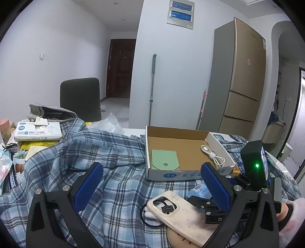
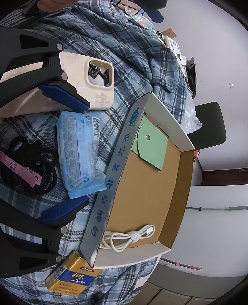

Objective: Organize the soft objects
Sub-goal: 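Lower the right gripper onto the blue wrapped packet and grasp it, then grasp the black cable with pink strap with the left gripper while the right gripper holds the packet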

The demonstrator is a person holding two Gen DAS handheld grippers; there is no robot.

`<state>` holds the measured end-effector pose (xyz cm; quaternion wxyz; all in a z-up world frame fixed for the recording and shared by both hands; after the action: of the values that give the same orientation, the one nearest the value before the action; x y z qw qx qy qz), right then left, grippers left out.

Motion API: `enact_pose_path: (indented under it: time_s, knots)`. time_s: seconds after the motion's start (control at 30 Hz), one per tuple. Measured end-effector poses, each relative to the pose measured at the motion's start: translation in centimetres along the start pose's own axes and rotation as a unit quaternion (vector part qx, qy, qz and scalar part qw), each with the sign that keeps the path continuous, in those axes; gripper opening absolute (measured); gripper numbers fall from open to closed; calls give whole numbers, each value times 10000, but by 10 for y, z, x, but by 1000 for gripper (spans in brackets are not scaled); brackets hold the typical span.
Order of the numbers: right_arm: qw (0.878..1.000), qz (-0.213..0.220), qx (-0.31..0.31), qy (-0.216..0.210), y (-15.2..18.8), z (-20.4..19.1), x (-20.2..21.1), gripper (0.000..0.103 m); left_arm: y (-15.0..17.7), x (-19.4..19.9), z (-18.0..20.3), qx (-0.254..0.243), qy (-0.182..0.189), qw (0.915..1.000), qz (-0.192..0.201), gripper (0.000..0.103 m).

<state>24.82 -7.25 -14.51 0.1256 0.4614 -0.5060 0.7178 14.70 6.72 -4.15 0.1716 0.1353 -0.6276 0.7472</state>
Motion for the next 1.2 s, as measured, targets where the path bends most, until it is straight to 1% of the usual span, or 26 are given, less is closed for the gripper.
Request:
enact_pose_path:
  time_s: [0.17, 0.3, 0.37, 0.47, 0.53, 0.57, 0.7, 0.77, 0.83, 1.0, 1.2]
  knots:
    - [10000, 25, 44, -18, -1, -1, 3, 72, 0, 0, 0, 51, 23, 10000, -76, 103]
    - [9998, 177, 24, -33, -3, 2, 17, 71, -3, 7, 0, 31, 24, 10000, 54, 103]
    - [9995, 318, -21, -35, -5, 4, 28, 71, -5, 10, 1, 32, 50, 9999, 99, 103]
    - [9990, 449, -7, 84, -8, 6, 44, 71, -6, 13, 4, -28, 79, 9999, 136, 103]
    - [9984, 554, -3, 131, -11, 9, 58, 71, -7, 17, 9, -171, -72, 9995, 247, 103]
    - [9980, 617, 17, 166, -12, 10, 66, 71, -8, 19, 11, -250, -86, 9992, 295, 103]
    - [9951, 926, 29, 359, -11, 21, 102, 71, -9, 23, 19, -340, 73, 9990, 292, 103]
    - [9934, 1051, -57, 445, -6, 29, 119, 71, -8, 22, 24, -435, 113, 9986, 275, 103]
    - [9916, 1166, -185, 527, 1, 39, 134, 71, -7, 23, 28, -520, 52, 9981, 314, 103]
    - [9858, 1389, -474, 817, 25, 61, 158, 71, -3, 21, 38, -738, 158, 9968, 271, 103]
    - [9813, 1473, -712, 1014, 46, 78, 158, 71, 1, 12, 45, -887, 272, 9957, 44, 103]
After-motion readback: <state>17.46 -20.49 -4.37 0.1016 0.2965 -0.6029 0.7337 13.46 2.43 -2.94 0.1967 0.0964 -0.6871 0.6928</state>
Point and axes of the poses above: each gripper's, at about its wrist camera, not at the fingertips, and x roughly against the way its jaws point, z to its right, y to its underside, the point moved 2 cm from there along -x, roughly the way its jaws point, and after that the axes turned 7 degrees about y, right-handed, at the moved point
